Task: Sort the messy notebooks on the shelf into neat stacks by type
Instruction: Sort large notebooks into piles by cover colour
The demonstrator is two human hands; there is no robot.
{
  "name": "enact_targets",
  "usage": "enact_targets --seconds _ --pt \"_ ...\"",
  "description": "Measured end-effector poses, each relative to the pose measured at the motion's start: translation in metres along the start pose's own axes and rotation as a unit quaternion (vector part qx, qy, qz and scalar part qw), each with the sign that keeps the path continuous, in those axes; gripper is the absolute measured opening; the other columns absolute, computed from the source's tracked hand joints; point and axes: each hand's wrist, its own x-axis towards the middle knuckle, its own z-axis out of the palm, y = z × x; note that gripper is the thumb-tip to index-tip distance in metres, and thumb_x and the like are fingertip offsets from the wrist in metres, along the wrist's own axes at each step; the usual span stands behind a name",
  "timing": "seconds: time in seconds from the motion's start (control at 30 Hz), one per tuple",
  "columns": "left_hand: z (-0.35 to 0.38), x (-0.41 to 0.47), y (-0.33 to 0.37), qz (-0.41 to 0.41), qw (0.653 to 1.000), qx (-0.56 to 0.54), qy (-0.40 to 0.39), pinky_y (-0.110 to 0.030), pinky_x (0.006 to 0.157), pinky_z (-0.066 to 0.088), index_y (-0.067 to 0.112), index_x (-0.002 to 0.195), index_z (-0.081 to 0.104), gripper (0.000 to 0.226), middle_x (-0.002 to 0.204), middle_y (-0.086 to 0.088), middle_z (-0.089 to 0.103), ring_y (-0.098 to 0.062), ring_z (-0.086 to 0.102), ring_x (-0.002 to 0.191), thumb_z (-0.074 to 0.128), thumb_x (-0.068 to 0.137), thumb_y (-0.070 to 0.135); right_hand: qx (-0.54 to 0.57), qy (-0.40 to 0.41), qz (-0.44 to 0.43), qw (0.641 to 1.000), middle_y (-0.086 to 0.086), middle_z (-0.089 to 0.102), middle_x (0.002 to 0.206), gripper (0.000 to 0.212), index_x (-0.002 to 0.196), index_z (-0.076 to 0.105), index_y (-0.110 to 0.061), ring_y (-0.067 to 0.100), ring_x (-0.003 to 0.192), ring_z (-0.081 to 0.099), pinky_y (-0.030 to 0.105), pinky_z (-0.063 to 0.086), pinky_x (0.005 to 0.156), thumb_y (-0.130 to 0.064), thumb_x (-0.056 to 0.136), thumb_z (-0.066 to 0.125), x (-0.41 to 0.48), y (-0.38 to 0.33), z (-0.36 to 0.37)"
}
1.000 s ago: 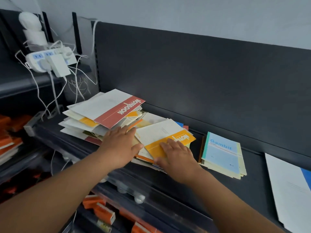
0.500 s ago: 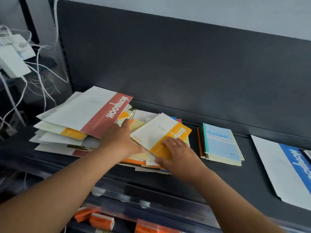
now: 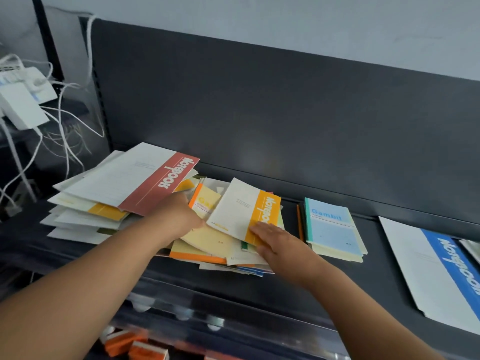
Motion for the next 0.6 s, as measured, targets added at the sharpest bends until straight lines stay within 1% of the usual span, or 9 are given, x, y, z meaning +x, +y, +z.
enact_targets --seconds 0.1,0.17,0.23,0.3,0.37,0.43,0.5,0.53,0.6 --pt "0.009 0.000 0.005 -0.010 0.995 -0.097 0.035 -0.028 0.058 0.046 0.021 0.134 0.047 0.046 0.118 -0.003 0.058 -0.021 0.058 0.097 0.062 0.091 0.018 0.011 0.009 -0.017 1.000 -0.009 0.027 0.158 0.046 0.150 0.029 -0.028 0.013 0.143 0.026 0.028 0.023 0.115 -0.030 0.105 0.033 -0.004 0.005 -0.005" --pt "0.014 0.000 0.007 -0.016 0.989 -0.135 0.067 -0.029 0.056 0.045 0.018 0.130 0.047 0.038 0.118 -0.005 0.058 -0.025 0.058 0.099 0.056 0.093 0.014 0.014 0.036 -0.026 0.999 -0.006 0.039 0.151 0.041 0.145 0.038 -0.027 0.015 0.134 0.041 0.028 0.035 0.107 -0.027 0.105 0.033 -0.006 0.007 -0.007" --pt "0.013 -0.003 0.010 -0.012 0.986 -0.118 0.116 -0.031 0.060 0.046 0.013 0.122 0.050 0.029 0.116 -0.007 0.058 -0.028 0.058 0.102 0.053 0.093 0.012 0.018 0.056 -0.038 0.998 -0.004 0.046 0.146 0.038 0.142 0.042 -0.025 0.016 0.127 0.047 0.028 0.040 0.103 -0.024 0.105 0.033 -0.007 0.010 -0.007" --pt "0.008 -0.011 0.015 0.005 0.979 -0.084 0.185 -0.033 0.065 0.047 0.013 0.121 0.050 0.029 0.113 -0.006 0.060 -0.027 0.058 0.098 0.051 0.092 0.013 0.013 0.049 -0.054 0.997 -0.004 0.041 0.149 0.040 0.144 0.040 -0.025 0.015 0.133 0.041 0.027 0.034 0.107 -0.025 0.105 0.034 -0.008 0.012 -0.005" --pt "0.000 -0.021 0.023 0.026 0.966 -0.063 0.250 -0.025 0.056 0.039 0.014 0.120 0.048 0.026 0.107 -0.003 0.059 -0.023 0.056 0.088 0.047 0.094 0.013 0.014 0.031 -0.065 0.997 -0.006 0.032 0.155 0.043 0.147 0.037 -0.026 0.014 0.140 0.030 0.026 0.026 0.112 -0.029 0.104 0.035 -0.011 0.015 -0.006" --pt "-0.007 -0.030 0.030 0.048 0.954 -0.081 0.283 -0.023 0.050 0.032 0.015 0.117 0.048 0.022 0.104 -0.001 0.059 -0.021 0.054 0.084 0.046 0.096 0.013 0.030 0.034 -0.076 0.996 -0.005 0.032 0.155 0.043 0.146 0.039 -0.025 0.014 0.140 0.030 0.024 0.025 0.111 -0.030 0.104 0.037 -0.014 0.018 -0.008" --pt "-0.010 -0.035 0.036 0.078 0.946 -0.124 0.289 -0.026 0.055 0.040 0.017 0.116 0.052 0.022 0.104 0.001 0.062 -0.022 0.058 0.088 0.048 0.094 0.015 0.079 0.070 -0.072 0.992 -0.005 0.038 0.152 0.041 0.144 0.043 -0.023 0.015 0.136 0.037 0.023 0.030 0.108 -0.029 0.103 0.040 -0.017 0.022 -0.010" --pt "-0.009 -0.037 0.040 0.090 0.944 -0.154 0.276 -0.028 0.059 0.044 0.018 0.114 0.056 0.022 0.103 0.003 0.064 -0.022 0.061 0.090 0.049 0.093 0.015 0.127 0.097 -0.058 0.985 -0.005 0.041 0.150 0.041 0.143 0.044 -0.024 0.015 0.133 0.042 0.025 0.036 0.107 -0.029 0.103 0.041 -0.018 0.023 -0.010" --pt "0.000 -0.042 0.051 0.101 0.937 -0.249 0.223 -0.030 0.063 0.050 0.021 0.105 0.060 0.018 0.100 0.004 0.067 -0.020 0.064 0.091 0.050 0.092 0.014 0.274 0.148 -0.014 0.950 -0.004 0.051 0.142 0.040 0.141 0.045 -0.026 0.013 0.123 0.052 0.024 0.043 0.100 -0.030 0.101 0.045 -0.020 0.025 -0.015"
